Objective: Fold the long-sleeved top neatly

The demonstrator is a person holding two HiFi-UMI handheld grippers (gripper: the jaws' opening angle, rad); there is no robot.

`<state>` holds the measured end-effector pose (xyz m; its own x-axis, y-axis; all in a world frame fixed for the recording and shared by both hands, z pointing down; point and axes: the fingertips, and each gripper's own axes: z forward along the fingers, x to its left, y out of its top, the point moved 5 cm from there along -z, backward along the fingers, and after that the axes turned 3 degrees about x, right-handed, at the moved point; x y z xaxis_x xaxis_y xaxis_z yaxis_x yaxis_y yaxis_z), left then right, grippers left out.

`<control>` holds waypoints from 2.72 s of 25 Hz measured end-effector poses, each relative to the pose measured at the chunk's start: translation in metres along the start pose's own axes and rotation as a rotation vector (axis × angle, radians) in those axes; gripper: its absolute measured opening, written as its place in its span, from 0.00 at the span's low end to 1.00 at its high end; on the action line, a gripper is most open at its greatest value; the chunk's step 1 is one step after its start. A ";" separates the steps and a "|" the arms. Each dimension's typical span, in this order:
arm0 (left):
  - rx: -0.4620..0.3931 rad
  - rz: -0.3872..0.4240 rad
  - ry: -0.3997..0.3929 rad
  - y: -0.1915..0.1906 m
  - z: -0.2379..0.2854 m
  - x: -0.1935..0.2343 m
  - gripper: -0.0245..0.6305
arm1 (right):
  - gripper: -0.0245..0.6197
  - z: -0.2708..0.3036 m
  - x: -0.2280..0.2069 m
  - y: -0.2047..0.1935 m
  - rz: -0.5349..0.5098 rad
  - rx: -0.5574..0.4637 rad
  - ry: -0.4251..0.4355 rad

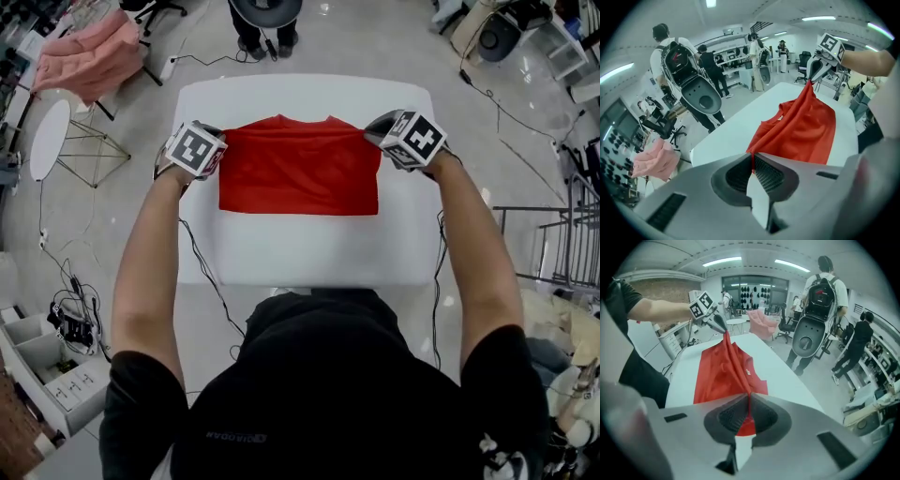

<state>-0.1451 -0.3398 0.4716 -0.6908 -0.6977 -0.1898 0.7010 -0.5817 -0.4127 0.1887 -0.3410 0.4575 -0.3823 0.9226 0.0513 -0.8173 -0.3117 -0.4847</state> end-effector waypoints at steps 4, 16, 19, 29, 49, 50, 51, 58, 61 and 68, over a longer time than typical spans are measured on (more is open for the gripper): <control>0.031 -0.050 0.045 0.007 0.031 0.013 0.07 | 0.07 0.031 -0.027 -0.003 0.074 0.010 -0.052; 0.081 -0.180 0.103 0.004 0.104 0.015 0.07 | 0.07 0.103 -0.049 -0.034 0.103 0.090 -0.117; 0.113 -0.185 0.108 -0.003 0.114 0.015 0.07 | 0.07 0.111 -0.048 -0.033 0.096 0.088 -0.118; 0.062 -0.228 0.157 0.000 0.114 0.018 0.09 | 0.09 0.112 -0.050 -0.034 0.111 0.034 -0.105; -0.232 -0.349 0.091 -0.018 0.002 -0.025 0.09 | 0.05 0.014 0.027 -0.023 0.314 -0.272 -0.212; -0.248 -0.347 0.080 -0.021 -0.003 -0.031 0.08 | 0.05 0.010 0.035 -0.024 0.335 -0.284 -0.219; -0.263 -0.345 0.069 -0.024 -0.007 -0.036 0.07 | 0.05 0.006 0.042 -0.024 0.356 -0.296 -0.226; -0.356 -0.354 -0.006 -0.045 -0.036 -0.065 0.05 | 0.04 -0.017 0.089 -0.036 0.507 -0.388 -0.277; -0.361 -0.335 -0.024 -0.059 -0.043 -0.072 0.05 | 0.04 -0.020 0.106 -0.044 0.588 -0.413 -0.298; -0.374 -0.326 -0.058 -0.085 -0.047 -0.086 0.05 | 0.04 -0.009 0.136 -0.061 0.642 -0.380 -0.324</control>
<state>-0.1539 -0.2105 0.4811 -0.8451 -0.5325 0.0480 0.3308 -0.5913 -0.7355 0.1906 -0.1944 0.4866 -0.8799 0.4609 -0.1154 -0.2167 -0.6054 -0.7659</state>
